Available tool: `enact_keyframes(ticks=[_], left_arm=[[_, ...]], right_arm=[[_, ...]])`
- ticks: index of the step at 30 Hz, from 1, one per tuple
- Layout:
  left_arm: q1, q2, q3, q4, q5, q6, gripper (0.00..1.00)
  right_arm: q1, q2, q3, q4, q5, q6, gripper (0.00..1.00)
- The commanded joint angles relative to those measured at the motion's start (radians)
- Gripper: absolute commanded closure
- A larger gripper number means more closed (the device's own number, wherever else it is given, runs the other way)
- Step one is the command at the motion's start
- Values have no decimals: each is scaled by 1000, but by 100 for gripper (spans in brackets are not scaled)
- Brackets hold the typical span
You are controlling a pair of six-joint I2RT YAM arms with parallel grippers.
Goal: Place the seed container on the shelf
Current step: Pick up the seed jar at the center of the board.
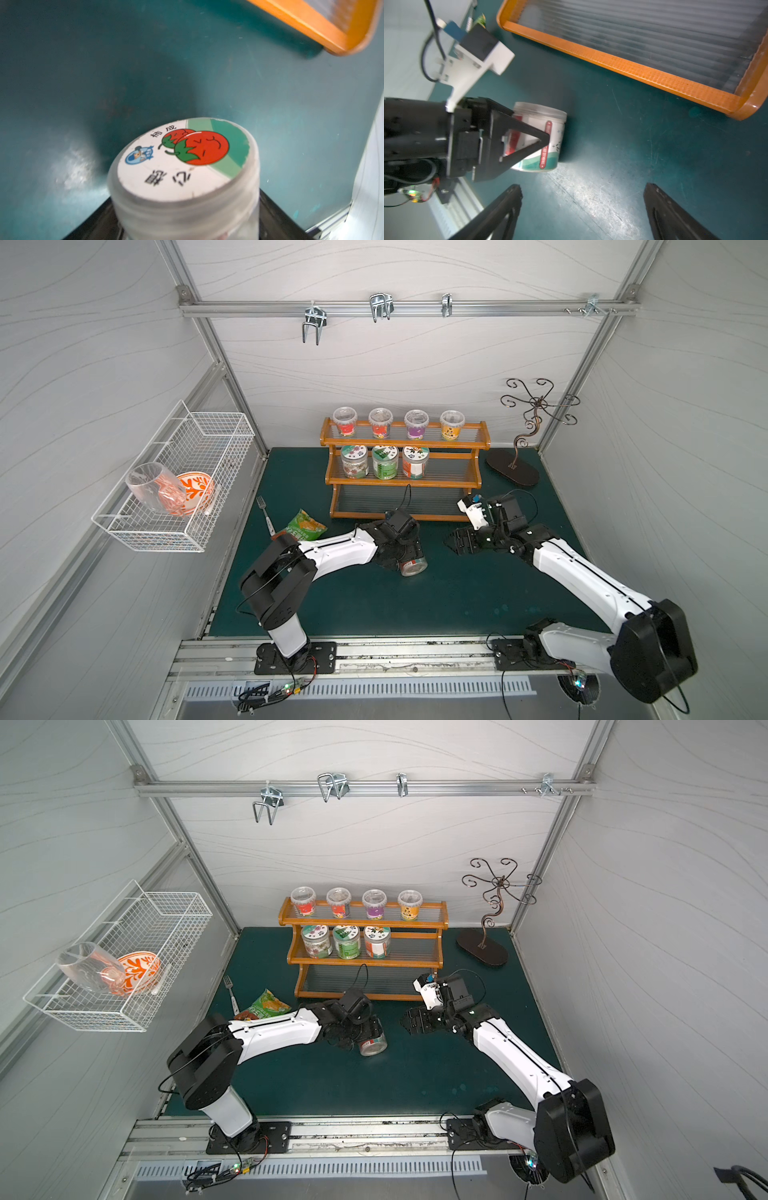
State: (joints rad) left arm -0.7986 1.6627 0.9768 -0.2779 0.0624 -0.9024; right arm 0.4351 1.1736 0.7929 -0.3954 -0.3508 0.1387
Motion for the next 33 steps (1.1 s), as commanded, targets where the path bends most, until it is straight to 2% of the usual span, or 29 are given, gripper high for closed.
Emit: enact_keyframes(ticks=[1, 6, 12, 18, 25, 33], left_arm=[[6, -74, -67, 123, -17, 145, 40], [9, -215, -182, 278, 6, 290, 39], [17, -351, -292, 425, 46, 457, 43], [16, -492, -383, 587, 171, 594, 44], [16, -646, -431, 624, 388, 704, 44], [16, -696, -459, 691, 543, 773, 42]], right_arm=[[-40, -39, -9, 27, -118, 46, 4], [-100, -60, -23, 61, -269, 98, 4], [-100, -43, -6, 112, -456, 148, 4], [17, -41, 37, 100, -452, 99, 4], [63, -103, 16, 189, -502, 40, 3], [119, -119, 69, 128, -625, -114, 3]])
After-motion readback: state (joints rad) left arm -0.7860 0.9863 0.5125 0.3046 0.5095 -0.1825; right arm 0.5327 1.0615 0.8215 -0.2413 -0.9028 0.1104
